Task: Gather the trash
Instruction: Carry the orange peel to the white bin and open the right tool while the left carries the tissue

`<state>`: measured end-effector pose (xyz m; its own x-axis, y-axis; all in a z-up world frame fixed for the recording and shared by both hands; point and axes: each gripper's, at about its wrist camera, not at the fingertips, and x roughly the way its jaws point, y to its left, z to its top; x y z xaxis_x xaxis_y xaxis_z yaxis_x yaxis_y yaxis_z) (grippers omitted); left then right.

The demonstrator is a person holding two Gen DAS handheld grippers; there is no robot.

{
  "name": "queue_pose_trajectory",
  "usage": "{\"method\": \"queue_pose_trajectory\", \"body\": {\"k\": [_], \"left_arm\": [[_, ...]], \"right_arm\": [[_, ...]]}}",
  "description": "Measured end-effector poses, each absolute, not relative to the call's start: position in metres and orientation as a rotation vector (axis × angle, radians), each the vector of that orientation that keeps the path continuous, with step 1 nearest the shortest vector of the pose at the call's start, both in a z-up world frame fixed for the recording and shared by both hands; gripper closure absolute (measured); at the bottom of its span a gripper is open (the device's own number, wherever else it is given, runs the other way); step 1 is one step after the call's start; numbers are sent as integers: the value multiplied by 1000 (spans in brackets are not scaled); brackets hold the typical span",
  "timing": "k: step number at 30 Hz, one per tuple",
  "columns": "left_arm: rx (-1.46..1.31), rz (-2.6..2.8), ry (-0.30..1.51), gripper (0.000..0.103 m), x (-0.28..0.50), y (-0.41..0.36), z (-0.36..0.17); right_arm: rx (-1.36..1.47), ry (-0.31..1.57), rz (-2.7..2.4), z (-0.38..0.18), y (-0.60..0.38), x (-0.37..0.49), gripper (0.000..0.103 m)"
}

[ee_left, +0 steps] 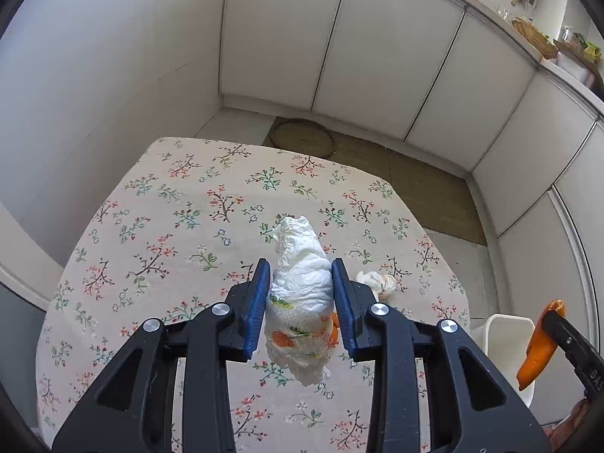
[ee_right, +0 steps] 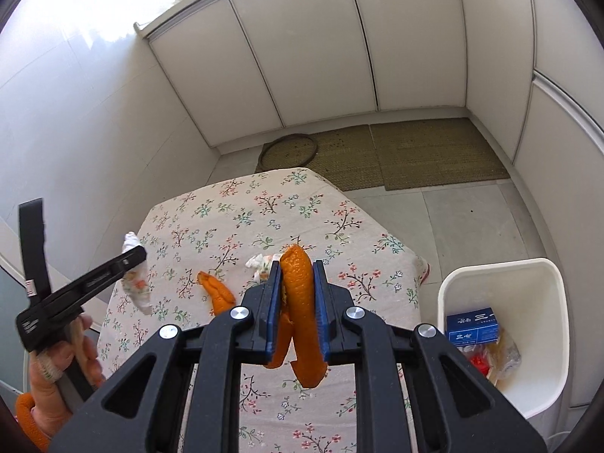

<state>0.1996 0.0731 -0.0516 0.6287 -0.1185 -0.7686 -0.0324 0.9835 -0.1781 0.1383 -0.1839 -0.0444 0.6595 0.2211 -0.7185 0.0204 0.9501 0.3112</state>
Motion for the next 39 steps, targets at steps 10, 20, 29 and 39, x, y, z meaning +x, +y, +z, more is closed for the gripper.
{"method": "queue_pose_trajectory", "body": {"k": [10, 20, 29, 39], "left_arm": [[-228, -68, 693, 71, 137, 74, -20], [-89, -142, 493, 71, 110, 23, 15], [-36, -218, 464, 71, 99, -22, 14], [24, -304, 452, 71, 77, -73, 1]], "right_arm": [[228, 758, 88, -31, -180, 91, 87], [236, 685, -10, -26, -212, 73, 87], [161, 590, -122, -16, -239, 55, 87], [123, 580, -258, -24, -290, 33, 87]]}}
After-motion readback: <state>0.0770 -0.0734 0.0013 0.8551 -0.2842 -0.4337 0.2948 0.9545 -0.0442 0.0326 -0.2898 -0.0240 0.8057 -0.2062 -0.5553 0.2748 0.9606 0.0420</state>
